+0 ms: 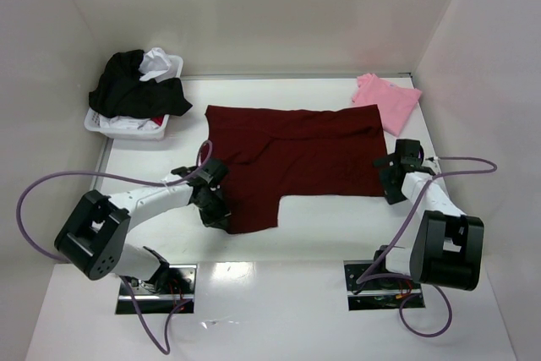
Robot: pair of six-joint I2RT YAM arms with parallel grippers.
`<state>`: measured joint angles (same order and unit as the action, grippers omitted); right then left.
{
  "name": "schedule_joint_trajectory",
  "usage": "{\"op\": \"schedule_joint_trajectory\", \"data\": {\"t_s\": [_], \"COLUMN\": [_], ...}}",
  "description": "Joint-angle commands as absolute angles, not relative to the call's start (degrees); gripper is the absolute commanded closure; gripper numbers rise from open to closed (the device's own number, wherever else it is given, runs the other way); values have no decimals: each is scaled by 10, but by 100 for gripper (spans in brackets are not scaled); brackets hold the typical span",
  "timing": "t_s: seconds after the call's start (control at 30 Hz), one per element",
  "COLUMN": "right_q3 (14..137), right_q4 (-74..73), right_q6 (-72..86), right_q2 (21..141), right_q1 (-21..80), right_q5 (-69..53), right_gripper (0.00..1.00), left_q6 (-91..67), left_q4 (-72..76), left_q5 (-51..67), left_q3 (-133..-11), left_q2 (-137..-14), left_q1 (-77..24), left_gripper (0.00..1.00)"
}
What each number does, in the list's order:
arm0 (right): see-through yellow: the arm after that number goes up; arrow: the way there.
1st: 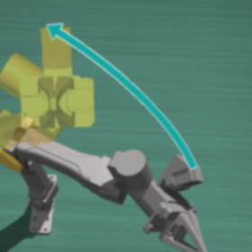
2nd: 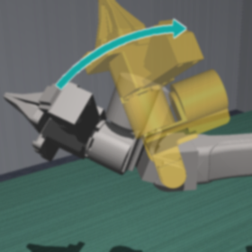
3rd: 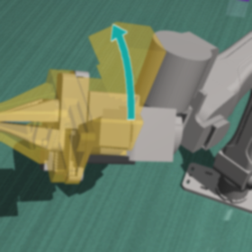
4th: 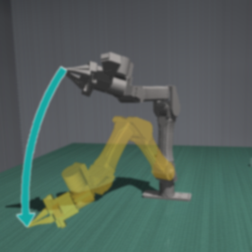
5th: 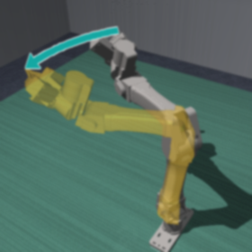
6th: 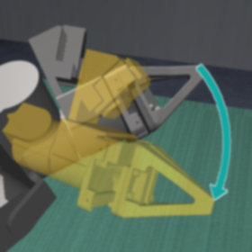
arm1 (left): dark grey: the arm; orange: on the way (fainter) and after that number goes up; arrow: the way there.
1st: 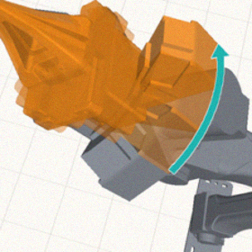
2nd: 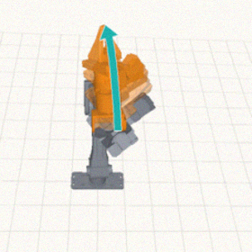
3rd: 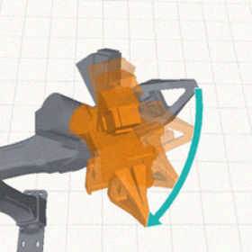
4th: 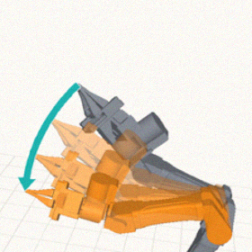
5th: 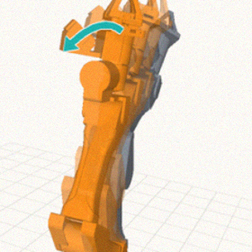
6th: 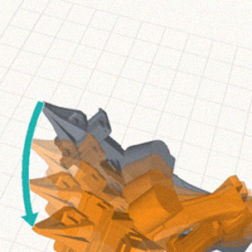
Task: Fold and stack the t-shirts
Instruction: Grap the side of the flattened tshirt closest away from the robot with both arms
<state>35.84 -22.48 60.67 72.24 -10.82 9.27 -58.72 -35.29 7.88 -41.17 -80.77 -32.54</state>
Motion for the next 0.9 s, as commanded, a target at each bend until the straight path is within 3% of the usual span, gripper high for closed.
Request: {"op": "schedule_joint_trajectory", "data": {"t_s": [0.0,0.07,0.17,0.37,0.47,0.67,0.8,0.87], "right_q3": [373,372,355,348,343,332,339,344], "right_q4": [-268,-276,-276,-271,-262,-234,-229,-229], "right_q6": [634,649,664,664,664,658,647,642], "right_q2": [730,719,702,734,747,767,773,779], "right_q1": [-118,-125,-139,-157,-157,-163,-169,-174], "right_q5": [156,170,170,170,170,166,158,158], "right_gripper": [1,1,10,13,20,41,67,74], "left_q6": [-592,-592,-586,-575,-570,-570,-570,-570], "left_q4": [-376,-376,-365,-359,-354,-358,-360,-365], "left_q5": [64,70,76,87,87,92,92,88], "left_q3": [-425,-425,-425,-425,-425,-431,-442,-447], "left_q2": [-784,-780,-780,-796,-797,-802,-802,-797], "left_q1": [-308,-299,-287,-276,-267,-260,-260,-260], "left_gripper": [100,100,100,100,100,100,100,100]}}
